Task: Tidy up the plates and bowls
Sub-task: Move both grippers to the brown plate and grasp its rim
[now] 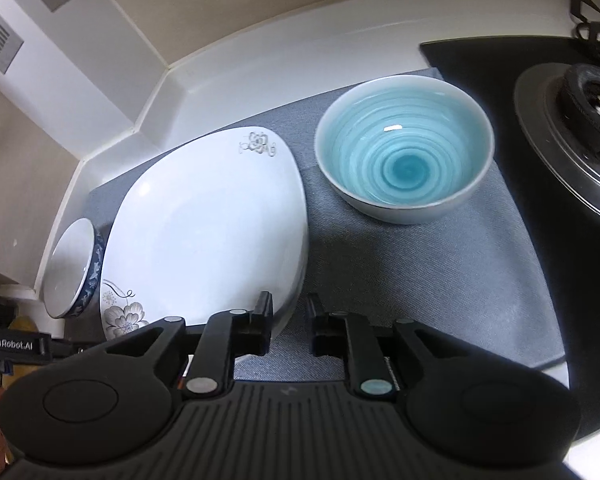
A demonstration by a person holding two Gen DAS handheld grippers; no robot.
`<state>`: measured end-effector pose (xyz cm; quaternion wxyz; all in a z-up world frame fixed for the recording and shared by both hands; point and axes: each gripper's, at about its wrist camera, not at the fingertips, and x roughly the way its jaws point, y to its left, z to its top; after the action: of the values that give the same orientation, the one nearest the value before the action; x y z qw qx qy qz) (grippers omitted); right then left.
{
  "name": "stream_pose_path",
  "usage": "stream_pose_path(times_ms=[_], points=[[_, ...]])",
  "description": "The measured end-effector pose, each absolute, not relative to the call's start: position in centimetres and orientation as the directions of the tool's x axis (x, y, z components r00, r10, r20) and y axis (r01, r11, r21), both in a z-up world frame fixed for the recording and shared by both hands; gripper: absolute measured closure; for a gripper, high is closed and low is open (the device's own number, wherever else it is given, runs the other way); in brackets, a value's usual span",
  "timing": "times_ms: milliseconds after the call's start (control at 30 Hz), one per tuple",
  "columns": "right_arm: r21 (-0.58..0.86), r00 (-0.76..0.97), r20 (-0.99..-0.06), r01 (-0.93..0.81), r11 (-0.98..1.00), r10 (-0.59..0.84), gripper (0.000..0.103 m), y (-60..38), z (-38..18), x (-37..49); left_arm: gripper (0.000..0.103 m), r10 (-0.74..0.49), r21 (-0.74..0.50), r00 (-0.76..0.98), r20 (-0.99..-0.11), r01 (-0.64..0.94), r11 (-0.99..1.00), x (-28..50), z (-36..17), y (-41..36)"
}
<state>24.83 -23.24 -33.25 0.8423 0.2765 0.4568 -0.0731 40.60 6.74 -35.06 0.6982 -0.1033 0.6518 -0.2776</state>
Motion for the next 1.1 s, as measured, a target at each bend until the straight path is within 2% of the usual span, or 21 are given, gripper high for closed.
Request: stream_pose_path(times_ms=[100,200,333,367,400,433,633,767,867,967,1000,1033,1100], points=[[0.414,0.558,-0.815,0.371,0.831,0.157,0.074,-22.6,-33.2,23.6,0.082,-0.526,-0.509,0.000,-0.850,0.255,0.822,39.9,-34.5,7.1],[0.412,0.513,-0.829,0.293,0.863,0.222,0.074,-19.9,-33.7,22.1,0.080,-0.514,-0.489,0.018,-0.857,0.282,0.825,39.0,-33.9,7.2],[0.351,0.441,-0.865,0.191,0.917,0.240,0.075,-16.2,-34.9,21.1,0.077,-0.488,-0.455,0.022,-0.873,0.324,0.829,38.0,-33.9,6.8],[0.361,0.426,-0.866,0.172,0.917,0.261,0.076,-15.7,-35.2,20.9,0.077,-0.478,-0.445,0.019,-0.878,0.334,0.831,37.8,-34.0,6.5],[0.360,0.419,-0.868,0.158,0.919,0.267,0.083,-15.3,-35.5,20.8,0.077,-0.476,-0.443,0.013,-0.880,0.343,0.828,37.6,-34.0,6.3],[0.345,0.415,-0.873,0.153,0.926,0.256,0.095,-15.2,-35.7,20.6,0.076,-0.474,-0.442,0.007,-0.880,0.350,0.826,37.3,-34.1,6.0],[0.257,0.431,-0.892,0.236,0.937,0.136,0.098,-18.0,-35.0,19.7,0.069,-0.440,-0.396,0.009,-0.898,0.420,0.817,36.1,-34.2,4.6],[0.300,0.450,-0.880,0.276,0.913,0.153,0.096,-19.8,-35.0,17.8,0.061,-0.418,-0.373,0.001,-0.908,0.451,0.811,35.5,-34.5,3.7],[0.290,0.468,-0.875,0.295,0.910,0.128,0.093,-20.1,-35.0,16.6,0.051,-0.393,-0.340,0.008,-0.920,0.481,0.808,34.9,-34.6,3.4],[0.316,0.482,-0.864,0.287,0.904,0.149,0.089,-19.9,-35.0,16.3,0.049,-0.381,-0.325,0.011,-0.924,0.500,0.803,34.6,-34.8,3.4],[0.296,0.480,-0.868,0.291,0.910,0.129,0.084,-19.6,-34.9,16.2,0.048,-0.384,-0.328,0.005,-0.923,0.507,0.797,34.5,-34.9,3.4],[0.276,0.472,-0.874,0.294,0.915,0.112,0.070,-19.4,-34.8,16.3,0.048,-0.382,-0.327,-0.001,-0.924,0.517,0.791,34.3,-35.0,3.2],[0.263,0.461,-0.880,0.282,0.923,0.111,0.055,-18.8,-34.9,16.5,0.048,-0.378,-0.322,-0.008,-0.926,0.539,0.778,33.9,-35.0,2.8]])
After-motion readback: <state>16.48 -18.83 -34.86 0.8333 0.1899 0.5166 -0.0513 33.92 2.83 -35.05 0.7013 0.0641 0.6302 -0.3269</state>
